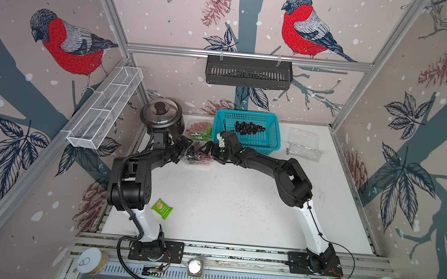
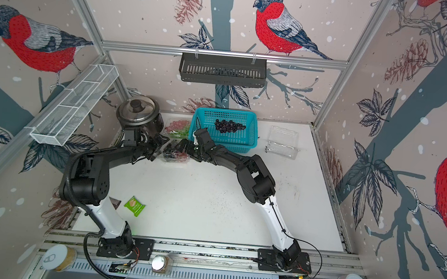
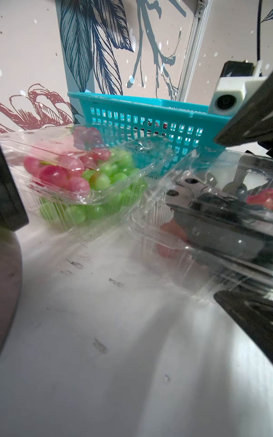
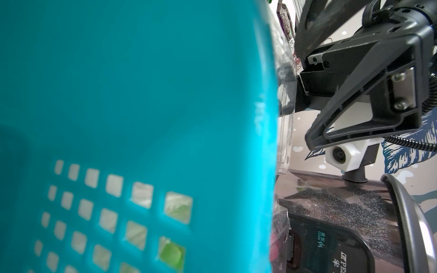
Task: Pack grapes into containers
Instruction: Move the packing box to the center of the board.
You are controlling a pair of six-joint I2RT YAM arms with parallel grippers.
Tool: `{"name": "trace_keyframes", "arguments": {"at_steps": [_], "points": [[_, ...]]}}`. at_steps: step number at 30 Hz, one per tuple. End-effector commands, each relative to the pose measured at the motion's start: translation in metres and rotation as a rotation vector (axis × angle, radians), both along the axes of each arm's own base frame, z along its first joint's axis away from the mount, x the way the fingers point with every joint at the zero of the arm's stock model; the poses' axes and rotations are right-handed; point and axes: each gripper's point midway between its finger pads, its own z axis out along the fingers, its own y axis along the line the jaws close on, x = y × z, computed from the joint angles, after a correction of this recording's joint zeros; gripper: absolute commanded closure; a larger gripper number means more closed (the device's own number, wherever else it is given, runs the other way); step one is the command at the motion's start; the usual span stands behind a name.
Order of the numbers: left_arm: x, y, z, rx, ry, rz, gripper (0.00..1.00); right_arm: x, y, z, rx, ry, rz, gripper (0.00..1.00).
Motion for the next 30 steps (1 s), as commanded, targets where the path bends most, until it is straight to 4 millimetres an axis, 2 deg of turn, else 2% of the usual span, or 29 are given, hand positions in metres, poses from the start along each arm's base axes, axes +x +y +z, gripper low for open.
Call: {"name": "trace_keyframes", "arguments": {"at_steps": [1,11,30], "points": [[0.008,-0.003,0.010,-0.027,-0.032,-0.011,0.06,-0.004,0.002,-0.007,0.006,0.047,0.008,0.00],[0.013,-0.002,0.009,-0.049,-0.039,-0.006,0.06,0.004,-0.002,-0.010,0.007,0.052,-0.006,0.00],[0.000,0.001,0.004,-0.006,-0.005,-0.008,0.03,-0.004,-0.014,0.000,0.014,0.037,-0.012,0.00]]}}
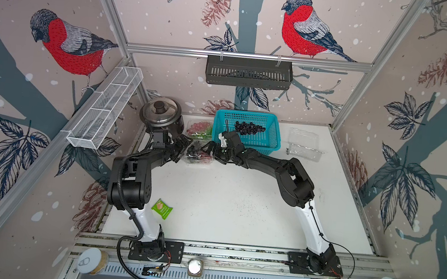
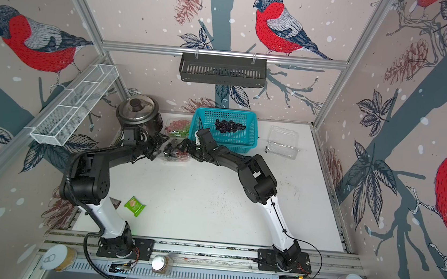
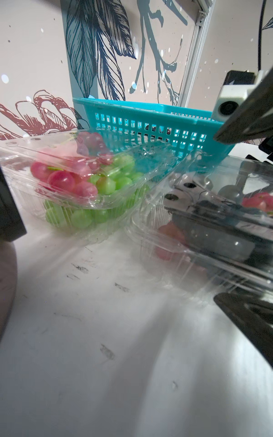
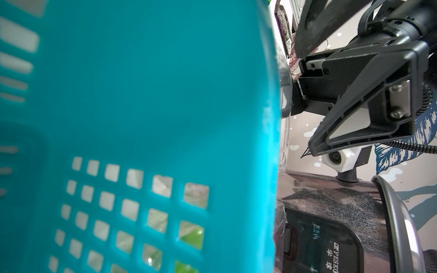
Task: Pack grapes into containers
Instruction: Move the packing box to the center of the board.
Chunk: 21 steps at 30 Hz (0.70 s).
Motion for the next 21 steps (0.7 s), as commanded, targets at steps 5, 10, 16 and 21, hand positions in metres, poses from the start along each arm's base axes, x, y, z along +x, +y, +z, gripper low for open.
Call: {"name": "trace_keyframes", "arguments": {"at_steps": [5,10,16,21], "points": [[-0.004,0.004,0.006,0.052,-0.001,-0.008,0.03,-0.007,-0.005,0.002,0.005,0.033,-0.001,0.00],[-0.007,0.010,0.006,0.108,0.023,-0.012,0.04,-0.010,-0.008,0.007,0.006,0.024,0.000,0.00],[-0.014,0.017,0.008,0.158,0.039,0.008,0.03,-0.014,-0.012,0.013,0.013,0.014,-0.003,0.00],[-0.029,0.016,0.017,0.167,0.039,0.010,0.03,-0.019,-0.017,0.018,0.009,0.002,-0.003,0.00]]}}
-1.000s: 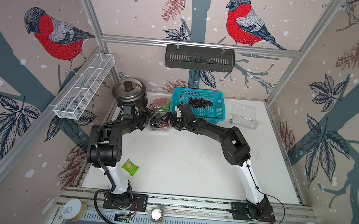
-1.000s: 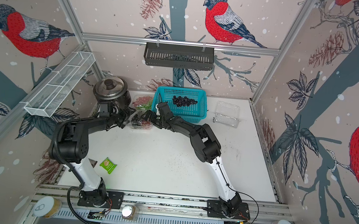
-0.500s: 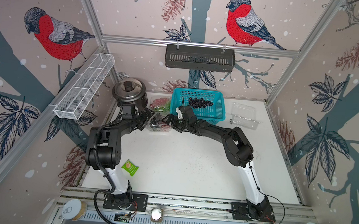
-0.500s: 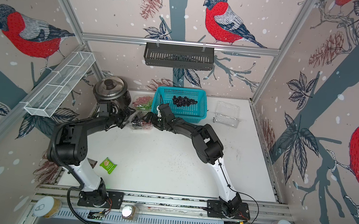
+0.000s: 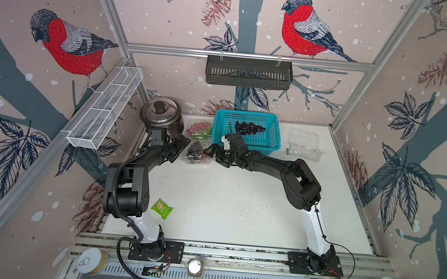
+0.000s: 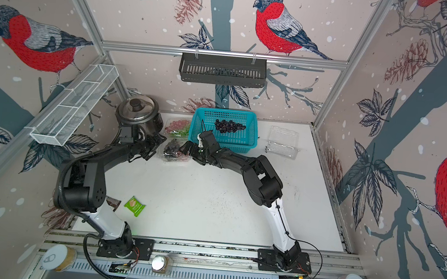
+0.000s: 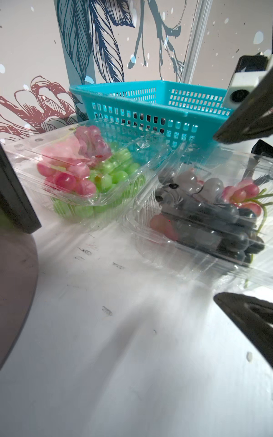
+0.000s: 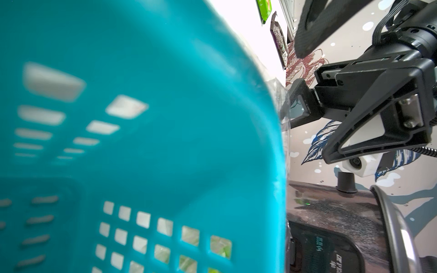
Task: Pack grapes into containers
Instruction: Move the packing box to the center of the board.
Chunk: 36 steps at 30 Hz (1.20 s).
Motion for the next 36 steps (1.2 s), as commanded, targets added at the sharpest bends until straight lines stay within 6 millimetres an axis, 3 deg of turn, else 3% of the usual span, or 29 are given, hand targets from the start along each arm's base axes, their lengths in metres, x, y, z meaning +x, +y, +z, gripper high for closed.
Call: {"name": "trace_keyframes", "arguments": {"at_steps": [1,8,13,20,36], "points": [[-0.016,0.001,0.002,0.020,0.012,0.003,0.03,-0.002,-0.001,0.012,0.010,-0.035,0.000,0.00],[-0.056,-0.021,0.005,-0.134,-0.013,0.006,0.03,-0.011,-0.010,0.020,-0.002,-0.064,0.001,0.00],[-0.068,-0.047,0.009,-0.240,-0.023,-0.012,0.03,-0.017,-0.018,0.026,-0.030,-0.094,0.003,0.00],[-0.059,-0.074,0.002,-0.349,-0.033,-0.002,0.03,-0.021,-0.044,0.036,-0.061,-0.134,-0.033,0.00],[-0.024,-0.069,-0.001,-0.328,-0.065,0.041,0.03,-0.019,-0.114,0.030,-0.094,-0.127,-0.118,0.00]]}}
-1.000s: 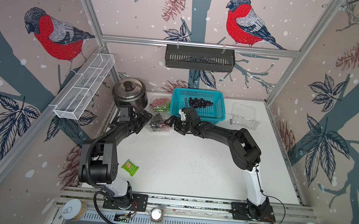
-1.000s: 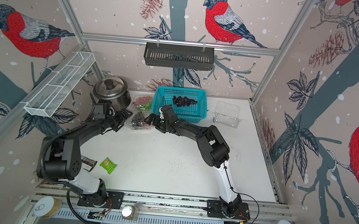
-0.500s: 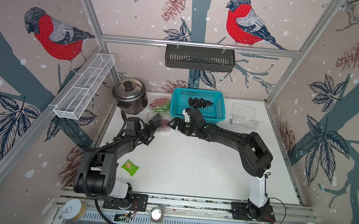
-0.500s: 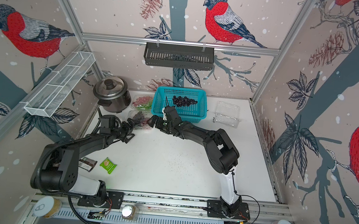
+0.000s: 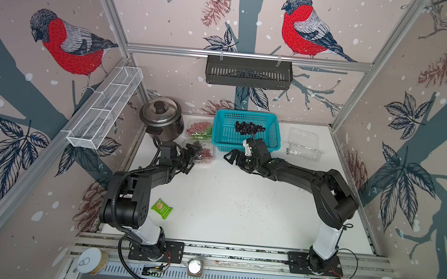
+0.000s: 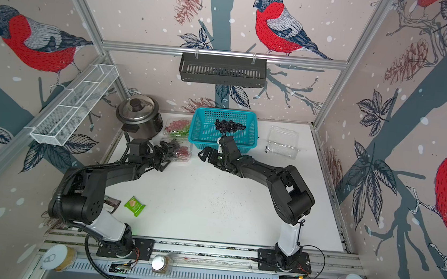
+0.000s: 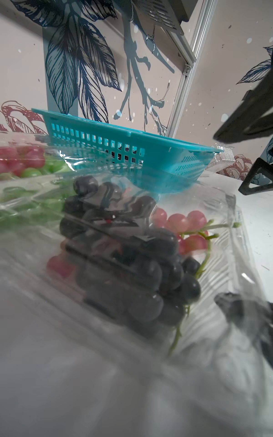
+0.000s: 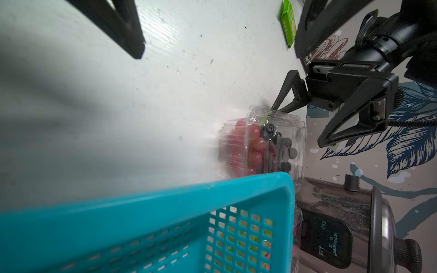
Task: Pack grapes into containers
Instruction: Move the packing box to the center of the board.
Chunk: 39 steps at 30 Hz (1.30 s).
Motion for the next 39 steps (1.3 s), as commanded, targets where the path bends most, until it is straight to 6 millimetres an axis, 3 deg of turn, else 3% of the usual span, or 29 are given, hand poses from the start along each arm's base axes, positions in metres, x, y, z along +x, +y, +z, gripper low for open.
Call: {"name": "trace_keyframes", "arguments": {"at_steps": [1,14,21,26,32,36,39], "points": [[0.011,0.000,0.010,-0.010,-0.047,0.009,0.03,0.005,-0.005,0.011,0.017,-0.045,-0.004,0.00],[0.017,0.000,0.004,-0.003,-0.043,0.006,0.03,0.006,-0.023,0.013,0.007,-0.054,-0.022,0.00],[0.008,-0.001,0.003,0.043,-0.021,-0.024,0.03,0.006,-0.047,0.033,-0.054,-0.112,-0.045,0.00],[-0.009,0.000,0.003,0.123,0.004,-0.063,0.03,0.015,-0.092,0.064,-0.131,-0.190,-0.117,0.00],[-0.027,-0.016,0.019,0.254,-0.020,-0.134,0.03,0.045,-0.189,0.093,-0.226,-0.230,-0.313,0.00],[-0.021,-0.057,0.060,0.449,-0.119,-0.234,0.03,0.073,-0.259,0.101,-0.257,-0.227,-0.462,0.00],[-0.014,-0.100,0.094,0.567,-0.212,-0.317,0.03,0.096,-0.292,0.103,-0.275,-0.242,-0.532,0.00]]}}
